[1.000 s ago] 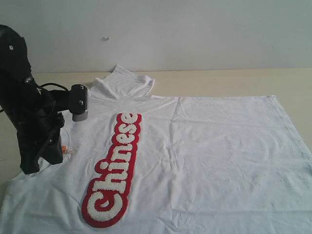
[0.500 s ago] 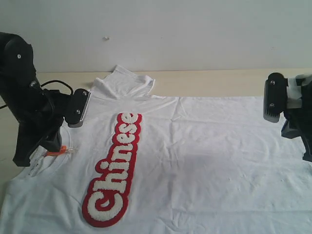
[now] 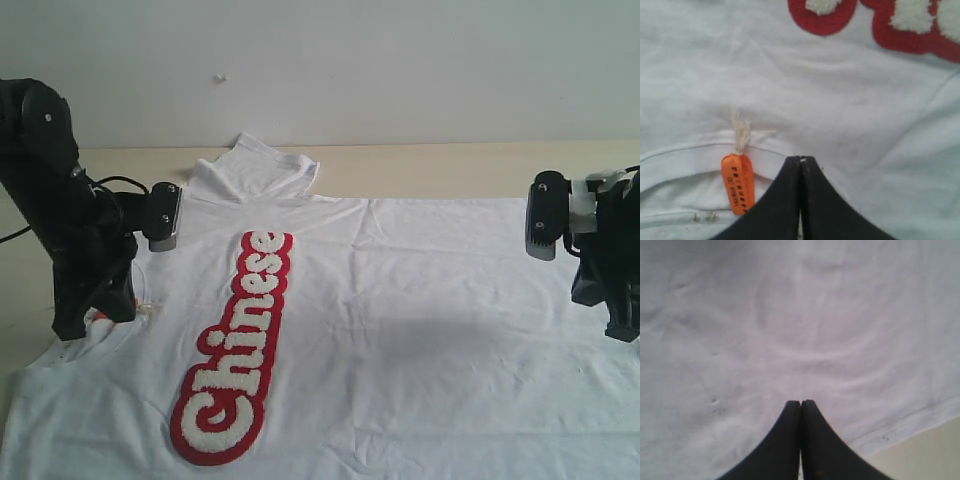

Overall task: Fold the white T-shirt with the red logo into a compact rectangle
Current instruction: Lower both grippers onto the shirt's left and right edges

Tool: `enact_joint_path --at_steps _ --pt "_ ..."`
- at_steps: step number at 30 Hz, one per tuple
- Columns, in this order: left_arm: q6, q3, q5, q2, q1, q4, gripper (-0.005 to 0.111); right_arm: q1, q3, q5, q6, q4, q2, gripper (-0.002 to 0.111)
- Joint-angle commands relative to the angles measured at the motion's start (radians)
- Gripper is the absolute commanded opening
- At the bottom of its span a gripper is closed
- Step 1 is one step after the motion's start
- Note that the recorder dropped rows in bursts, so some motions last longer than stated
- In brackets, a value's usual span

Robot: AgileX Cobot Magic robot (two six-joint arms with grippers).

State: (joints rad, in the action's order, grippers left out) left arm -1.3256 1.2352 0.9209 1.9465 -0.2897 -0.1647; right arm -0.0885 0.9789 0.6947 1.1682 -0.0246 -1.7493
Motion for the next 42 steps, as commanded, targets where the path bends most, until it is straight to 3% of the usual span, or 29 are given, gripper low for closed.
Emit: enact_joint_path --at_steps 1,3,7,9,10,15,24,29,31,34,42 --pt "0.027 0.009 0.008 0.003 0.001 -0.038 0.006 -0.004 0.009 -0.019 -0.021 0.005 0.002 0.018" --pt "0.031 0.009 0.008 0.003 0.001 -0.038 0.018 -0.004 0.009 -0.019 -0.047 0.005 0.003 0.032" --pt "0.102 0.009 -0.018 0.003 0.001 -0.042 0.054 -0.004 0.009 -0.010 -0.077 0.005 0.004 0.081" --pt "0.144 0.009 -0.046 0.003 0.001 -0.042 0.067 -0.004 0.009 -0.008 -0.058 0.005 0.004 0.101" --pt "0.164 0.009 -0.051 0.003 0.001 -0.042 0.072 -0.004 0.009 -0.005 -0.041 0.005 0.004 0.105" --pt "0.187 0.009 -0.051 0.003 0.001 -0.069 0.083 -0.004 0.009 -0.001 0.014 0.005 0.004 0.104" --pt "0.180 0.009 -0.196 0.003 0.001 -0.109 0.083 -0.004 0.009 0.014 0.087 0.005 0.004 0.104" --pt "0.182 0.009 -0.201 0.003 0.001 -0.169 0.083 -0.004 0.009 0.014 0.087 0.005 0.004 0.104" --pt "0.182 0.009 -0.203 0.003 0.001 -0.161 0.088 -0.004 0.009 0.012 0.087 0.005 0.004 0.104" --pt "0.182 0.009 -0.197 0.003 0.001 -0.109 0.106 -0.004 0.009 0.009 0.121 0.005 0.004 0.104" --pt "0.179 0.009 -0.201 0.003 0.003 0.037 0.105 -0.004 0.009 -0.020 0.198 0.009 0.004 0.104"
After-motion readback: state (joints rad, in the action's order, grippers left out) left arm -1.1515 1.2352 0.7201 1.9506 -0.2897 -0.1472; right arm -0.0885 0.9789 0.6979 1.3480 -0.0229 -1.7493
